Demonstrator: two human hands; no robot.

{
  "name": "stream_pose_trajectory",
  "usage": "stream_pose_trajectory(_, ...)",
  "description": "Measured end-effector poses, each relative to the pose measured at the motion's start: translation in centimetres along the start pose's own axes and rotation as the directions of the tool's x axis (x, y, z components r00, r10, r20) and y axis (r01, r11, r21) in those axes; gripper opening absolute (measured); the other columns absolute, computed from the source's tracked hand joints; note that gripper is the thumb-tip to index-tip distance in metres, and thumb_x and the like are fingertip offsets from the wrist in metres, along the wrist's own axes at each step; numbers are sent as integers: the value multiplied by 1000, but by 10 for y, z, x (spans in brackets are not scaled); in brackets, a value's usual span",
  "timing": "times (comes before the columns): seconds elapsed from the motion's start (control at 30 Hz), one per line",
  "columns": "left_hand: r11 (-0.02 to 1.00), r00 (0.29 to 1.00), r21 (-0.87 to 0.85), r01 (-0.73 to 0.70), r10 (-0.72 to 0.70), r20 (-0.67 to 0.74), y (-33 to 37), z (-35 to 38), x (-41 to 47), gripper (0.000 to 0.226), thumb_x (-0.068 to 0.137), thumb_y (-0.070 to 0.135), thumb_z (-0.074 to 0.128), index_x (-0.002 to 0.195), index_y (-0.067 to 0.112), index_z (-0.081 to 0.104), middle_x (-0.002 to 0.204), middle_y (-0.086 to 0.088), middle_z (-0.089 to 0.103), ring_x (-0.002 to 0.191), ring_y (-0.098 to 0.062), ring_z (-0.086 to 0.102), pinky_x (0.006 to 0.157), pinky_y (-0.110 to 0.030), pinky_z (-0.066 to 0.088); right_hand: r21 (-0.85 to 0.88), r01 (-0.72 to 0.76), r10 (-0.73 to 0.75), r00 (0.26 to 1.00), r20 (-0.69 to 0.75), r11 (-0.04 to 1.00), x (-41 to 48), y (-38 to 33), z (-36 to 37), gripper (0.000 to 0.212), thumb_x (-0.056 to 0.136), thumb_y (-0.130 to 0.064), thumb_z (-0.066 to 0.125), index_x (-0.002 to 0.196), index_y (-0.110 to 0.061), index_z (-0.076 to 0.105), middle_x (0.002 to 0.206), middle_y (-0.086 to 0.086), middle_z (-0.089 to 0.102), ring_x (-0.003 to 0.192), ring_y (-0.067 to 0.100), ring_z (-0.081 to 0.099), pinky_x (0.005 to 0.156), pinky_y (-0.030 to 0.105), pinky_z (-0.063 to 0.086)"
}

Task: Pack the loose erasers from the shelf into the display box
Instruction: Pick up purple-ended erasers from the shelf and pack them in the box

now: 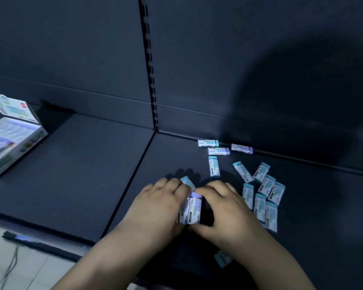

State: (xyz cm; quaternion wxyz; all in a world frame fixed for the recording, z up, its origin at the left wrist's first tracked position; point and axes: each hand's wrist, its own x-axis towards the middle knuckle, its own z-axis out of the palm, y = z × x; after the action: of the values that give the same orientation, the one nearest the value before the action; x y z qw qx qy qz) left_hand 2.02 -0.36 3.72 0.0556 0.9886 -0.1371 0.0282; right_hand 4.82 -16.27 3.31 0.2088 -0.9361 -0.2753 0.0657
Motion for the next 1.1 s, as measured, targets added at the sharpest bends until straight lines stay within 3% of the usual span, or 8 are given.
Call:
stream_pose_trajectory(0.07,999,999,-22,-32,32,-35,-24,3,-14,62,34,53,78,89,27,66,82,10,62,71,-13,60,60,-25,47,6,-11,11,999,-39,1000,5,-22,12,65,58,-61,49,113,-27,55,109,-6,49,102,16,44,90,28,40)
stream_pose_trajectory(0.2,993,989,-15,-114,112,-99,-85,0,-46,59,39,49,79,91,24,67,86,9,63,74,-14,60,71,-24,31,-24,-21,19,999,-43,1000,18,-83,38,57,65,-48,69,116,-28,52,112,-8,45,105,13,40,92,23,34)
stream_pose_trajectory(0.37,990,976,2,-138,137,-172,-172,-18,-86,65,39,43,82,99,21,68,93,5,64,80,-18,61,79,-26,32,-40,-2,0,997,-71,999,48,-161,70,56,69,-44,68,120,-32,48,113,-13,42,106,8,36,92,20,32)
stream_pose_trajectory(0.5,995,975,-17,-103,97,-202,-216,-27,-112,68,38,42,84,101,22,66,95,4,62,87,-16,50,78,-27,32,-85,-24,12,991,-135,996,62,-193,78,65,64,-43,73,123,-28,50,114,-12,46,104,10,40,91,23,36)
stream_pose_trajectory(0.7,997,979,-11,-73,69,-190,-241,-26,-125,77,32,47,86,103,23,67,95,6,62,87,-14,50,78,-25,35,-114,-26,6,984,-176,993,71,-213,83,67,61,-43,75,122,-28,50,112,-12,48,102,12,47,90,26,41)
stream_pose_trajectory(0.8,998,983,-3,-65,64,-173,-244,-25,-129,77,35,48,86,105,23,66,97,6,61,88,-13,51,79,-26,43,-49,11,-18,991,-133,999,75,-217,87,66,72,-43,68,131,-32,40,122,-16,38,113,6,35,97,19,26)
stream_pose_trajectory(0.97,997,979,-4,-78,76,-188,-255,-34,-130,72,50,54,71,114,25,55,101,7,62,92,-11,46,80,-26,33,43,13,-6,989,-146,999,88,-216,99,64,62,-48,62,122,-30,48,114,-16,46,101,6,42,88,22,35)
stream_pose_trajectory(1.1,998,977,-19,-54,49,-208,-277,-40,-136,72,54,54,70,118,26,54,105,7,60,95,-12,48,82,-26,33,94,75,-65,992,-109,993,108,-232,101,66,67,-49,64,128,-31,45,118,-19,41,106,1,34,91,17,28)
